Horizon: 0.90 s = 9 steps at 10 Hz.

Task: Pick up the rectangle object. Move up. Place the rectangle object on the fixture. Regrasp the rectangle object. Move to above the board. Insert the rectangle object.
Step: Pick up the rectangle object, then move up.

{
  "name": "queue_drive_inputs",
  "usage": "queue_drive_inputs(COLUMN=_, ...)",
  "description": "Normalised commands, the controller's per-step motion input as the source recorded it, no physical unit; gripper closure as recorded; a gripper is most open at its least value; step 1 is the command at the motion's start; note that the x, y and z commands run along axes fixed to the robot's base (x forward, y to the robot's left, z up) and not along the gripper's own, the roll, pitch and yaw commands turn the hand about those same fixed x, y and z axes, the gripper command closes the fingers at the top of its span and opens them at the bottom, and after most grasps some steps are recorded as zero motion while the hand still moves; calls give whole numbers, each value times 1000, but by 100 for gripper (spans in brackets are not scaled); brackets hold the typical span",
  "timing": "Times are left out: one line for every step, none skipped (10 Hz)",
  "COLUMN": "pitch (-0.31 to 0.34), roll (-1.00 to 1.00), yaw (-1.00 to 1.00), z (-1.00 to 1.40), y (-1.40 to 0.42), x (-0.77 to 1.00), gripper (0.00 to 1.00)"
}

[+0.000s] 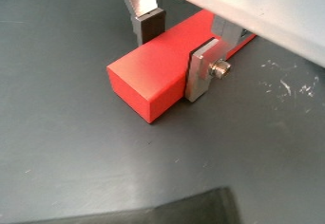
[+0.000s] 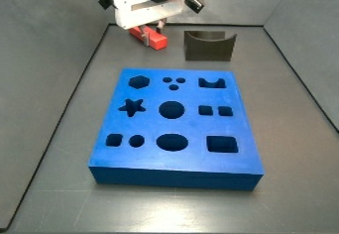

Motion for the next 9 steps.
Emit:
queue_drive_inputs(pitch=0, roll=0, yaw=0, z=0, y=0, x=0, gripper=100)
queue_drive_inputs(pitch=0, roll=0, yaw=0, z=0, y=0, x=0, gripper=100)
queue_drive_inputs(pitch=0, roll=0, yaw=0, z=0, y=0, x=0, gripper=100)
queue_drive_inputs(pitch=0, roll=0, yaw=0, z=0, y=0, x=0, gripper=100)
queue_drive_inputs(pitch=0, roll=0, yaw=0, z=1000, y=0, x=0, gripper=100)
queue_drive_inputs(pitch=15, roll=13, yaw=-47, z=1000, y=66, x=-2, gripper=100)
queue_drive_inputs(pitch=44, roll=16, yaw=-53, z=978, y=60, x=-16, gripper=100)
queue_drive_inputs(pitch=84, roll=23, yaw=-49, z=866, y=36, x=-15, gripper=100)
queue_drive_inputs(pitch=106, roll=37, yaw=-43, z=780, y=27, x=-10, gripper=100)
